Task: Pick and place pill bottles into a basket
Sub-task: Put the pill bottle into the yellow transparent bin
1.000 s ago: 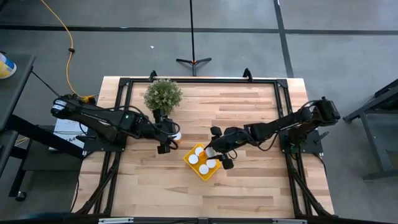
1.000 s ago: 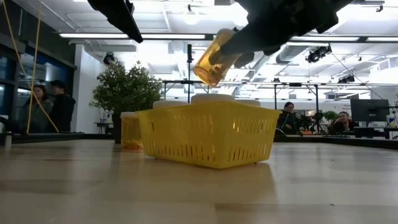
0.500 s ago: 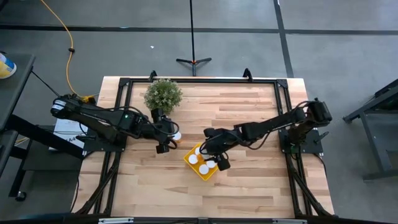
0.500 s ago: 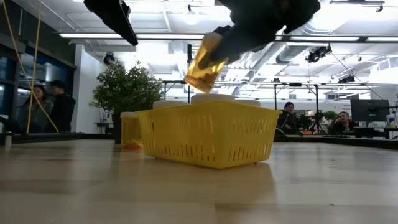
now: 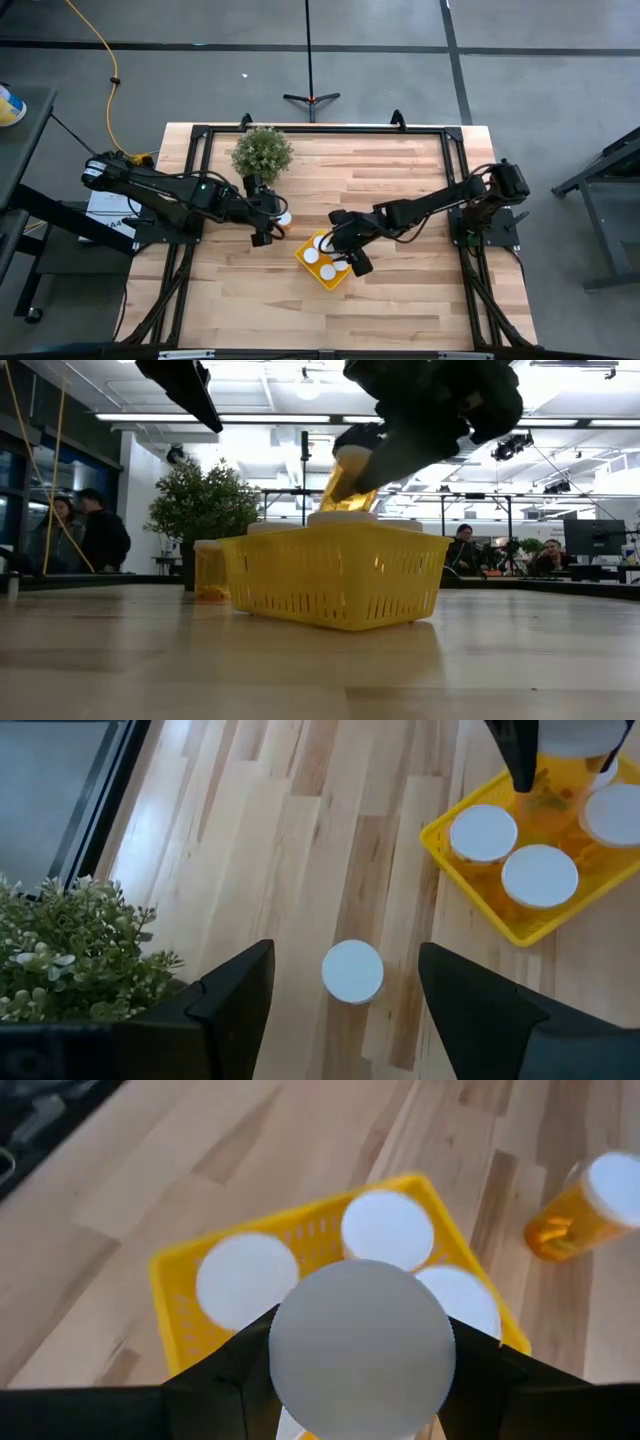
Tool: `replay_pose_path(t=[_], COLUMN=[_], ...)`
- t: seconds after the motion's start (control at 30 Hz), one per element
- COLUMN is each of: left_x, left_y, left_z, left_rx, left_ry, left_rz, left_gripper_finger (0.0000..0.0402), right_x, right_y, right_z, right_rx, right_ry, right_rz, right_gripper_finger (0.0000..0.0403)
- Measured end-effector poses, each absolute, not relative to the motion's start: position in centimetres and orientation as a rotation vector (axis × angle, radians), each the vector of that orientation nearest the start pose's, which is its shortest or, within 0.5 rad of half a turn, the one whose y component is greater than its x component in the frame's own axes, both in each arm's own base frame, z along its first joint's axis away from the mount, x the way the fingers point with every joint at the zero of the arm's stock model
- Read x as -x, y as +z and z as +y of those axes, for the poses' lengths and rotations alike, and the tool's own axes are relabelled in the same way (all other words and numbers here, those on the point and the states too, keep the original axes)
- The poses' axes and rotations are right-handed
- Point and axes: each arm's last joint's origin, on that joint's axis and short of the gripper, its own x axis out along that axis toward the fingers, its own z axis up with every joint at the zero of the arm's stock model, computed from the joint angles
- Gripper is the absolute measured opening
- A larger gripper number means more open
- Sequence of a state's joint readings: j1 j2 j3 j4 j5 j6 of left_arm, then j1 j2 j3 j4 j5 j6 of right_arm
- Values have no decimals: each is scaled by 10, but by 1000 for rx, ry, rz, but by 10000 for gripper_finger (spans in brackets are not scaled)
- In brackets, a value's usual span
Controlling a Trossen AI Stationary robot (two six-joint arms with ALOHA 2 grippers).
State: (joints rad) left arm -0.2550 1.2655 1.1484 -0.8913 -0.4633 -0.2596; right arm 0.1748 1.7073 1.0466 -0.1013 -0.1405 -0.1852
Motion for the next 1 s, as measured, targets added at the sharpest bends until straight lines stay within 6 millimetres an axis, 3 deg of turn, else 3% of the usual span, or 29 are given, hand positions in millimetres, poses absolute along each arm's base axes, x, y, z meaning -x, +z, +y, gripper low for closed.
replay_pose_path(t=[1.0], left_x=[-237], left_y=[307], left_z=[-48], left_rx=[-115], left_ry=[310], left_rz=[906], left_gripper_finger=[282], right_x=[-349], right_y=[192], right_z=[46], right_rx=[155], right_ry=[394], right_rz=[780], right_gripper_finger=[193])
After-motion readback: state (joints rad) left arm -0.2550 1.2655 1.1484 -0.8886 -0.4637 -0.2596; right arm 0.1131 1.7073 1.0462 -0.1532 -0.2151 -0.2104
